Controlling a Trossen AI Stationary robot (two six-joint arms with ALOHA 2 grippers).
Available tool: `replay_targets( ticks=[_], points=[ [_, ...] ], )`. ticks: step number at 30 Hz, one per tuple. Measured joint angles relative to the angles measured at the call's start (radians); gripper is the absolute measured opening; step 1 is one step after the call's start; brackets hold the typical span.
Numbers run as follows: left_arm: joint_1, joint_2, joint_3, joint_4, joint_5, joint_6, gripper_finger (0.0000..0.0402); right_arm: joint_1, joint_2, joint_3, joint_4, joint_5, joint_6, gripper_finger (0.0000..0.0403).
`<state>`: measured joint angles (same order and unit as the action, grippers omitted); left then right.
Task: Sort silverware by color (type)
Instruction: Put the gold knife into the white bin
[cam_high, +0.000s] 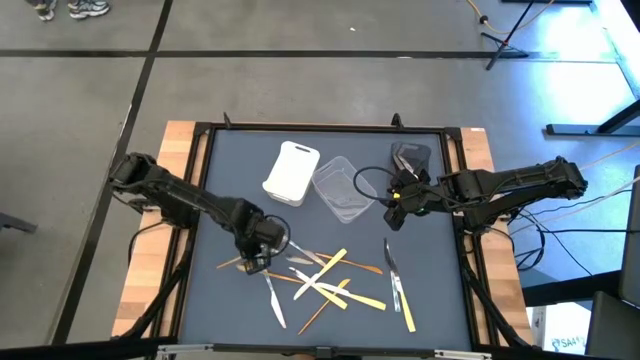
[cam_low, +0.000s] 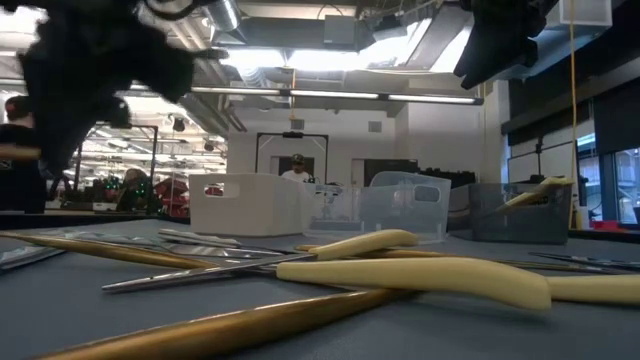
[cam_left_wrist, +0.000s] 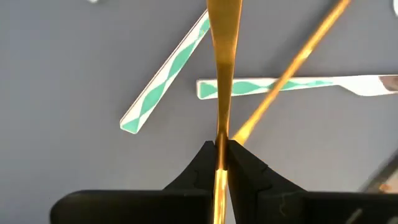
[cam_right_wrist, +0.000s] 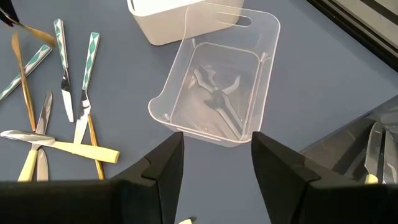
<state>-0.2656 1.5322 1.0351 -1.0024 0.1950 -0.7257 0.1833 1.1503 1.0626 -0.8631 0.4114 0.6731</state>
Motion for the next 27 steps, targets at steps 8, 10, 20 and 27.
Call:
replay_targets(
  ticks=[8,10,20,27],
  points=[
    [0.153,-0.001,0.157,-0.15,0.007,0.13,0.0014,0.0,0.0,0.0,0.0,0.0,0.0,0.0175],
    [0.206,-0.001,0.178,-0.173,0.006,0.159,0.0014,0.0,0.0,0.0,0.0,0.0,0.0,0.0175],
    [0.507,-0.001,0.212,-0.194,0.09,0.294,0.0014,0.0,0.0,0.0,-0.001,0.0,-0.001,0.0175],
    [0.692,-0.001,0.212,-0.185,0.181,0.318,0.0014,0.0,0.0,0.0,-0.001,0.0,-0.001,0.0175]
  ],
)
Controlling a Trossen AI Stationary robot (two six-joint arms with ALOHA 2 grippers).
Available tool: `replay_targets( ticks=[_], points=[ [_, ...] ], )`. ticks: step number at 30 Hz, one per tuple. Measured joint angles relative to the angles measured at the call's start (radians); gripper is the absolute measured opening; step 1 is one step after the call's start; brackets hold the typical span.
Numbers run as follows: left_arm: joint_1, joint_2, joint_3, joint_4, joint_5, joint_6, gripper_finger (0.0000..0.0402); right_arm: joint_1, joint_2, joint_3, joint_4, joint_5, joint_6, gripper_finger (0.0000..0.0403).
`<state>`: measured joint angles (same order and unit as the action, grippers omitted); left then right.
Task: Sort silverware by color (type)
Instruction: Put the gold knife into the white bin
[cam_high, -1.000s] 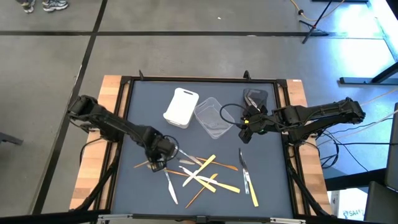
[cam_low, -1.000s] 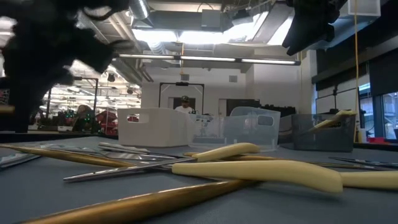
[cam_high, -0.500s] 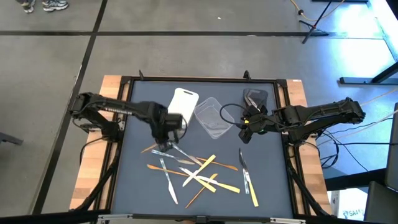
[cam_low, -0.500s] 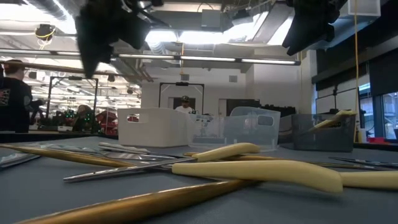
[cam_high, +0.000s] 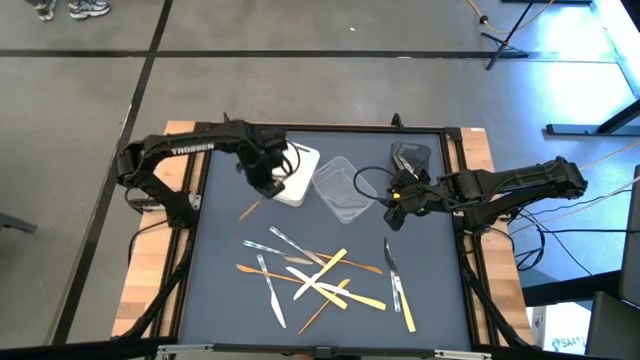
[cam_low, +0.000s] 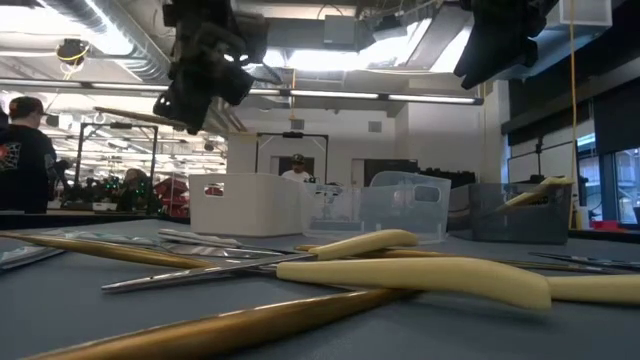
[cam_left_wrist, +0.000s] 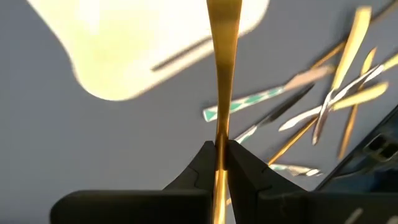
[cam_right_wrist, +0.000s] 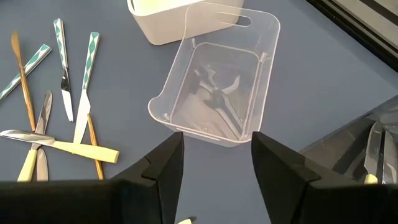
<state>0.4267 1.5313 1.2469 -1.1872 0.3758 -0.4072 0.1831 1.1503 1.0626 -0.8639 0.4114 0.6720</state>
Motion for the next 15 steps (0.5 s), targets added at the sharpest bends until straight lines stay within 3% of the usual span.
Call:
replay_targets(
  ticks=[15],
  points=[
    [0.148,0.16,0.0,0.137,0.254,-0.005,0.0014,0.0,0.0,0.0,0.0,0.0,0.0,0.0175]
  ],
)
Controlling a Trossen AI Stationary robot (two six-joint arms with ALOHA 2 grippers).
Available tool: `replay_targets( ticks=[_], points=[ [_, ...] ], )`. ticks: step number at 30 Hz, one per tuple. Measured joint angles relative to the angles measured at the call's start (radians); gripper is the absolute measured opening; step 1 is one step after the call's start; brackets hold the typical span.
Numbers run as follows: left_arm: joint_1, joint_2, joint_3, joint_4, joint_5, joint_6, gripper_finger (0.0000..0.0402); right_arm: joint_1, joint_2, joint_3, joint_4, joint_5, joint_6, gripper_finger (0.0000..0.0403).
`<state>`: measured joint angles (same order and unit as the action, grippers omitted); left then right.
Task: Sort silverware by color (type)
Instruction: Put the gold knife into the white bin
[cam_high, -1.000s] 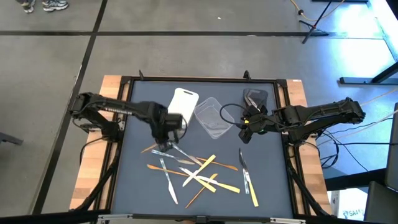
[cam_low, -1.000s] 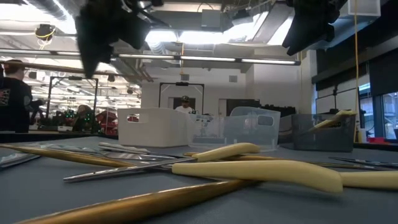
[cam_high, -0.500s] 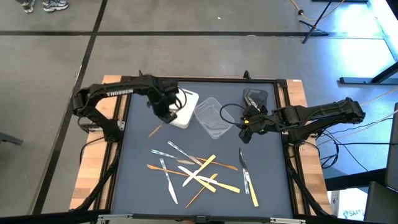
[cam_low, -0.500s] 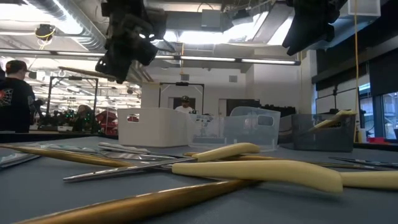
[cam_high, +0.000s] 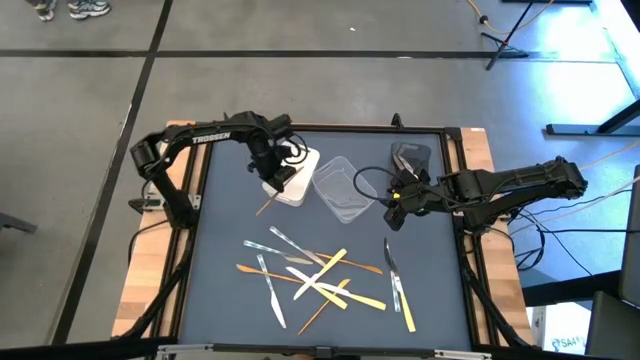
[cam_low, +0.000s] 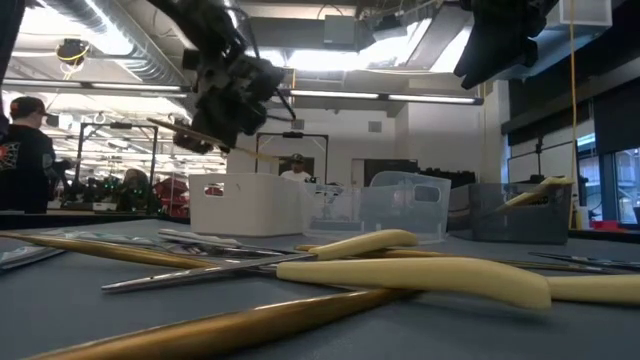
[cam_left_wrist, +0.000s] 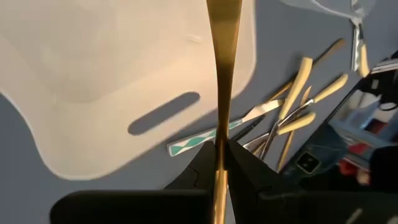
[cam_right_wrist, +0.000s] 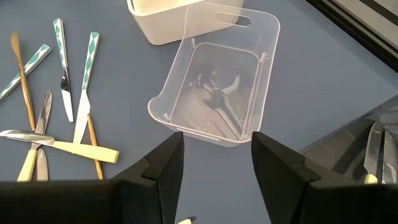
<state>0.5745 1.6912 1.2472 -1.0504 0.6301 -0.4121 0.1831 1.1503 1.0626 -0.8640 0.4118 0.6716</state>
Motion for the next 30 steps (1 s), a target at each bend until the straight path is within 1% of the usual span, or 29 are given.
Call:
replay_targets(
  ticks=[6,12,22,26,30],
  points=[
    [0.044,0.057,0.0,0.0,0.077,-0.017,0.0014,0.0,0.0,0.0,0.0,0.007,-0.001,0.0175],
    [0.09,0.092,0.0,0.014,0.119,-0.033,0.0014,0.0,0.0,0.0,-0.001,0.043,-0.004,0.0175],
    [0.143,0.105,0.0,0.054,0.111,-0.034,0.0021,0.0,0.0,0.0,-0.001,0.043,-0.025,0.0175],
    [0.146,0.105,0.0,0.066,0.049,-0.033,0.0022,0.0,0.0,0.0,-0.001,0.043,-0.025,0.0175],
    [0.146,0.105,0.0,0.069,0.019,-0.031,0.0022,0.0,0.0,0.0,-0.001,0.043,-0.025,0.0175]
  ],
)
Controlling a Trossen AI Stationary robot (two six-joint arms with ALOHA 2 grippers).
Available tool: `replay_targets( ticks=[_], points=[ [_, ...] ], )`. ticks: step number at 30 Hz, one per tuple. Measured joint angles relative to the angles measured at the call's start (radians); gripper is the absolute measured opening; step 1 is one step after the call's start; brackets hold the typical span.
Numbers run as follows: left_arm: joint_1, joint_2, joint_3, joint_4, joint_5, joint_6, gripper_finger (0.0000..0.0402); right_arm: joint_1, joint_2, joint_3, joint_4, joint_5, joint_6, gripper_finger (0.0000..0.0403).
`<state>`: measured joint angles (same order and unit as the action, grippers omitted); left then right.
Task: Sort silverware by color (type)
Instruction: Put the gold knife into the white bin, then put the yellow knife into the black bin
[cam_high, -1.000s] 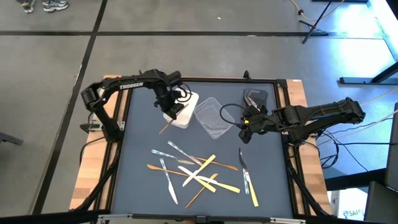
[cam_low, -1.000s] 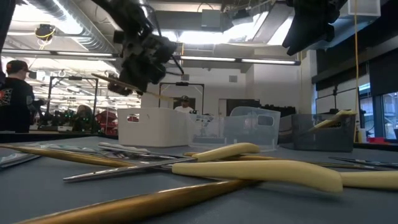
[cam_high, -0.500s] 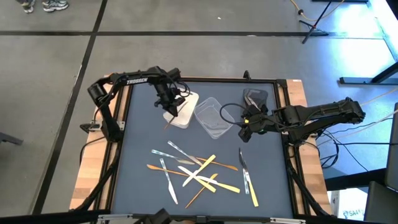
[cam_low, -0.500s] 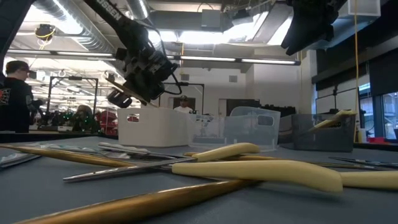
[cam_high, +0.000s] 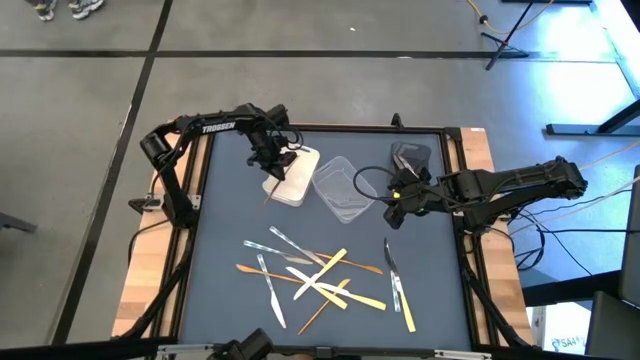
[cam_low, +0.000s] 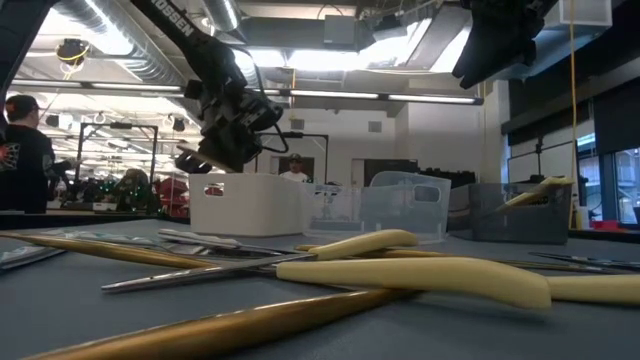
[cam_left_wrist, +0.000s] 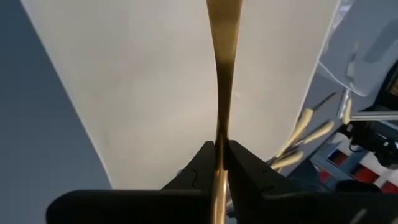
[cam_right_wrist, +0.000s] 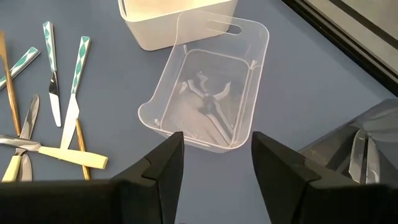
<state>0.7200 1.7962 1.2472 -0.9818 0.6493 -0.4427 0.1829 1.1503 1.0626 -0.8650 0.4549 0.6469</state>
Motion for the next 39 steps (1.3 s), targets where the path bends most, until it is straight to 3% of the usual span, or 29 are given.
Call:
replay_targets(
  ticks=[19,31,39],
  points=[
    [0.0,0.0,0.0,0.005,-0.065,0.0,0.0024,0.0,0.0,0.0,0.0,-0.002,0.001,0.0175],
    [0.0,0.0,0.0,0.008,-0.065,0.0,0.0067,0.0,0.0,0.0,0.0,-0.002,0.001,0.0175],
    [0.0,-0.001,0.0,0.008,-0.065,-0.001,0.0072,0.0,0.0,0.0,0.0,-0.002,0.001,0.0175]
  ],
)
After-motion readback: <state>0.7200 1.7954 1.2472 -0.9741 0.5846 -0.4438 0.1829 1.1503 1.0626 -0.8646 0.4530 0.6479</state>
